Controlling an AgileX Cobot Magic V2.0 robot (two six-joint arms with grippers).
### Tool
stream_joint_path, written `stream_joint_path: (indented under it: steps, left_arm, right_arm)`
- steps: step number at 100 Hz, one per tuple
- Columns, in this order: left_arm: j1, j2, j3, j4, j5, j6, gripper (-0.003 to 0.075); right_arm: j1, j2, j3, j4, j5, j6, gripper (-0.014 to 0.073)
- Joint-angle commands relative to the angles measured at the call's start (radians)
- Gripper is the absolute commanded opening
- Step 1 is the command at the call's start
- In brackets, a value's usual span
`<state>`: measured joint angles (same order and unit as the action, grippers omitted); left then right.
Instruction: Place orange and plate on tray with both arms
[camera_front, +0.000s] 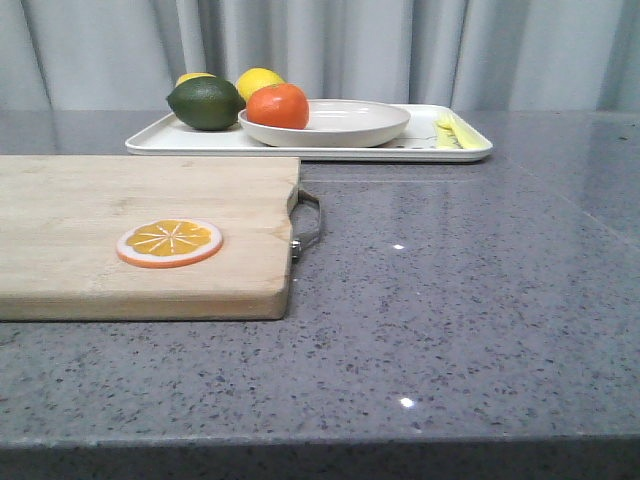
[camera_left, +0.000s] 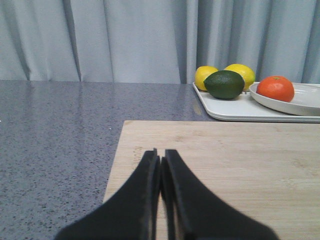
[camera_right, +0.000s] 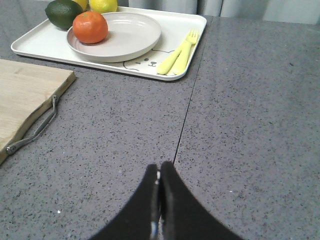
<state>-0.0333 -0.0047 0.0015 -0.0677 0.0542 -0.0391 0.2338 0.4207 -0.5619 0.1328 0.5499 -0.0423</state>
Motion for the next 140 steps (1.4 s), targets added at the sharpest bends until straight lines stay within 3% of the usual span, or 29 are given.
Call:
stream_joint_path:
  steps: [1,127,140]
  left_arm:
    - [0.026,-0.033,0.008,0.007,-0.086,0.0,-0.002]
    - [0.044,-0.033,0.008,0.007,-0.086,0.019,-0.002]
    - [0.044,-0.033,0.008,0.007,-0.086,0.019,-0.002]
  right_arm:
    - [-0.003,0.005,-0.025,-0.001,-0.076,-0.01,-0.0067]
    - [-0.003,0.004,-0.015,-0.001,-0.077,-0.01,-0.0067]
    - [-0.003,-0.027,0.034,-0.002,-0.14,-0.01,-0.0067]
